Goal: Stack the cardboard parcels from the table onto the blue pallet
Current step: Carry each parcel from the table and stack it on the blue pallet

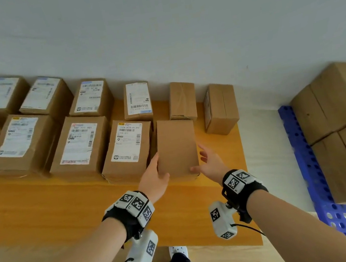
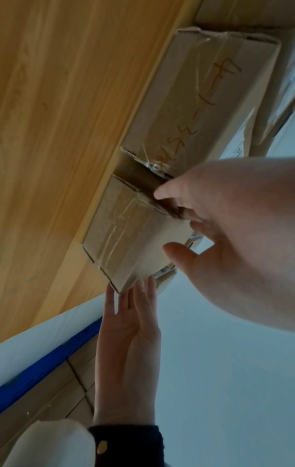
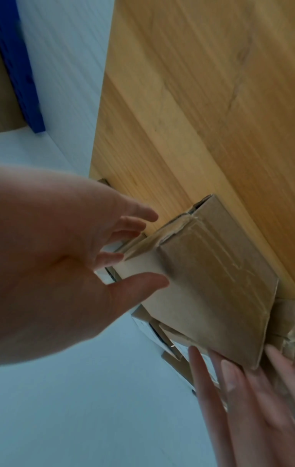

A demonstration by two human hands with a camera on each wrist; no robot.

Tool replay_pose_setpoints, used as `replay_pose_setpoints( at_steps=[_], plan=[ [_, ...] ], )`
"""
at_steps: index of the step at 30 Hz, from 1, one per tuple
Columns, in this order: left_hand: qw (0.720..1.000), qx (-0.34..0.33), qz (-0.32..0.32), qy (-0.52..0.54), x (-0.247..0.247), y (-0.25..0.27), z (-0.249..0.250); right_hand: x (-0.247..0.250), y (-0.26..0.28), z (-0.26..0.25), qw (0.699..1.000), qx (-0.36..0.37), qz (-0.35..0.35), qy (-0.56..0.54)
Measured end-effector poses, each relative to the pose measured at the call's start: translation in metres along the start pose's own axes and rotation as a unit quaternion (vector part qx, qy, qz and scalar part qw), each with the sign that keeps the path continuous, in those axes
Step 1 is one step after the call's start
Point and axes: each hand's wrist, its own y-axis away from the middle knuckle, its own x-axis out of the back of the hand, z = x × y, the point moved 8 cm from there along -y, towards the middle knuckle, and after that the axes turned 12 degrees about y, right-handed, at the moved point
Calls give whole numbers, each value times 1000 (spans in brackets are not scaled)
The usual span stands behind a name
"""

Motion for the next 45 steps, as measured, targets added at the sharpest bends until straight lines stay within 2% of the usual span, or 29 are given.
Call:
replay_pose_setpoints(
  at_steps=[8, 19, 28, 39, 45],
  plan=[
    [995, 59, 24, 77, -1, -24, -9, -9, -13, 3, 993, -19, -72, -87],
    [988, 67, 3, 138, -8, -12, -8, -3, 1, 10, 992, -33, -72, -98],
    [989, 5, -10, 150, -10, 17, 13, 6, 40, 15, 989, -34, -32, -139],
    [987, -79, -78, 116, -7, 69, 41, 11, 118, 21, 976, -39, 72, -204],
    [981, -96, -123, 115, -14, 85, 65, 24, 158, 18, 963, -36, 133, -232]
  ],
)
